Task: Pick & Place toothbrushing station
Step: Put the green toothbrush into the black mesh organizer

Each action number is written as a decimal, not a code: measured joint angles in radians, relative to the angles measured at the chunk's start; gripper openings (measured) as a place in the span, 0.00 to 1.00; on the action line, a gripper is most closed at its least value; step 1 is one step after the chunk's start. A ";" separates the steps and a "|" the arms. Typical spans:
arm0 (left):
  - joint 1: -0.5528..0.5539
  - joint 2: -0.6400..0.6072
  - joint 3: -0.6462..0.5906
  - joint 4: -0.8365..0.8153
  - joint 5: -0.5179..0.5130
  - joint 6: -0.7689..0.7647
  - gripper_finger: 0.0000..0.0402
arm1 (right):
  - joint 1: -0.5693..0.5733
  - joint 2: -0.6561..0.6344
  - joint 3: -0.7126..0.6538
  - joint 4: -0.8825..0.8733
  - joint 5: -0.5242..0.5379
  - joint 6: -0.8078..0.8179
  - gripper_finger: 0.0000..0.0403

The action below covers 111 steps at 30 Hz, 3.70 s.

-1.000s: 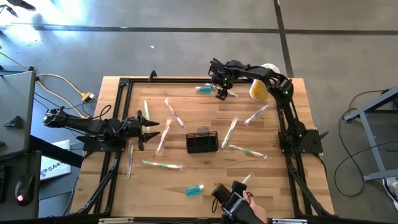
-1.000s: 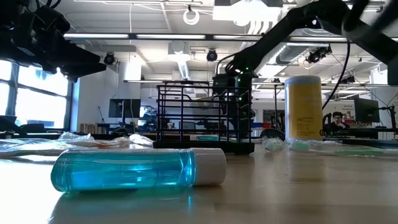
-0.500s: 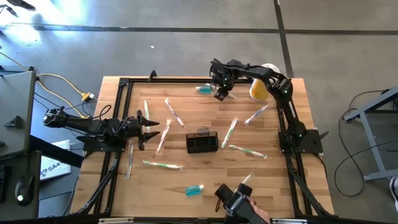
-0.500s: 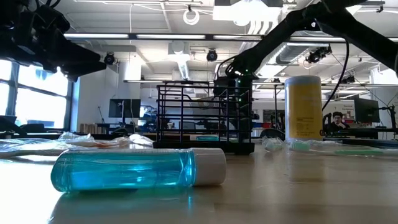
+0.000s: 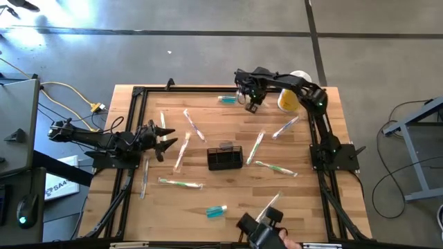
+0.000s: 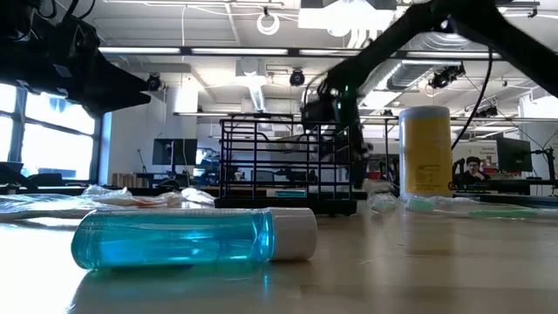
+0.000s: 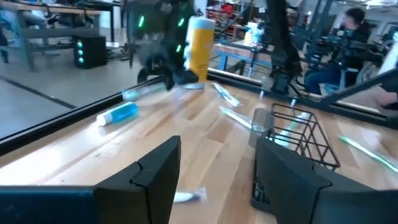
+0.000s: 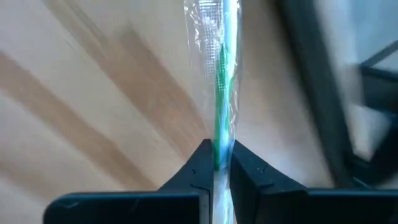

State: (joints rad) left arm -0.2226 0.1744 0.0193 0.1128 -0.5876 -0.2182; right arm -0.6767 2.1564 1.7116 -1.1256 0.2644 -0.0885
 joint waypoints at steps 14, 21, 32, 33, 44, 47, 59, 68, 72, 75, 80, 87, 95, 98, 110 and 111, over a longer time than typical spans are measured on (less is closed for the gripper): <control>0.000 0.015 0.000 0.287 0.185 0.114 0.51 | 0.342 -0.456 -0.009 -0.009 -0.005 0.121 0.04; 0.000 0.167 0.006 0.563 0.253 0.277 0.51 | 0.580 -0.644 -0.317 0.456 -0.041 0.093 0.04; 0.000 0.768 0.308 0.706 0.265 0.381 0.51 | 0.730 -0.677 -0.619 1.078 -0.224 -0.047 0.05; 0.000 0.823 0.350 0.711 0.265 0.394 0.51 | 0.737 -0.677 -0.621 1.075 -0.232 -0.047 0.05; -0.016 1.159 0.703 0.496 0.212 0.538 0.51 | 0.825 -0.676 -0.621 1.019 -0.236 -0.071 0.05; -0.025 1.169 0.741 0.443 0.243 0.529 0.51 | 0.841 -0.676 -0.621 0.997 -0.196 -0.074 0.05; -0.082 1.162 0.753 0.391 0.339 0.495 0.51 | 0.902 -0.676 -0.620 0.946 -0.099 -0.076 0.05; -0.079 1.165 0.753 0.410 0.388 0.499 0.51 | 0.897 -0.676 -0.620 0.956 -0.114 -0.071 0.05; -0.079 1.166 0.753 0.409 0.387 0.501 0.51 | 0.897 -0.676 -0.620 0.958 -0.114 -0.070 0.05; -0.079 1.166 0.753 0.432 0.387 0.501 0.51 | 0.897 -0.676 -0.620 0.958 -0.114 -0.070 0.06; -0.078 1.183 0.753 0.491 0.386 0.501 0.51 | 0.897 -0.676 -0.620 0.957 -0.114 -0.070 0.06; -0.072 1.240 0.753 0.551 0.388 0.501 0.51 | 0.897 -0.676 -0.620 0.954 -0.114 -0.072 0.06; -0.072 1.243 0.753 0.602 0.386 0.523 0.47 | 0.897 -0.676 -0.620 0.945 -0.114 -0.072 0.06; -0.072 1.243 0.753 0.597 0.384 0.524 0.39 | 0.897 -0.676 -0.620 0.941 -0.114 -0.072 0.06; -0.071 1.243 0.753 0.598 0.377 0.529 0.04 | 0.898 -0.676 -0.620 0.921 -0.124 -0.046 0.15; -0.071 1.243 0.753 0.596 0.377 0.528 0.03 | 0.898 -0.676 -0.620 0.920 -0.123 -0.046 0.17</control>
State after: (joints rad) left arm -0.2938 1.4178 0.7723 0.7090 -0.2105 0.3102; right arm 0.2210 1.4803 1.0920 -0.2053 0.1410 -0.1345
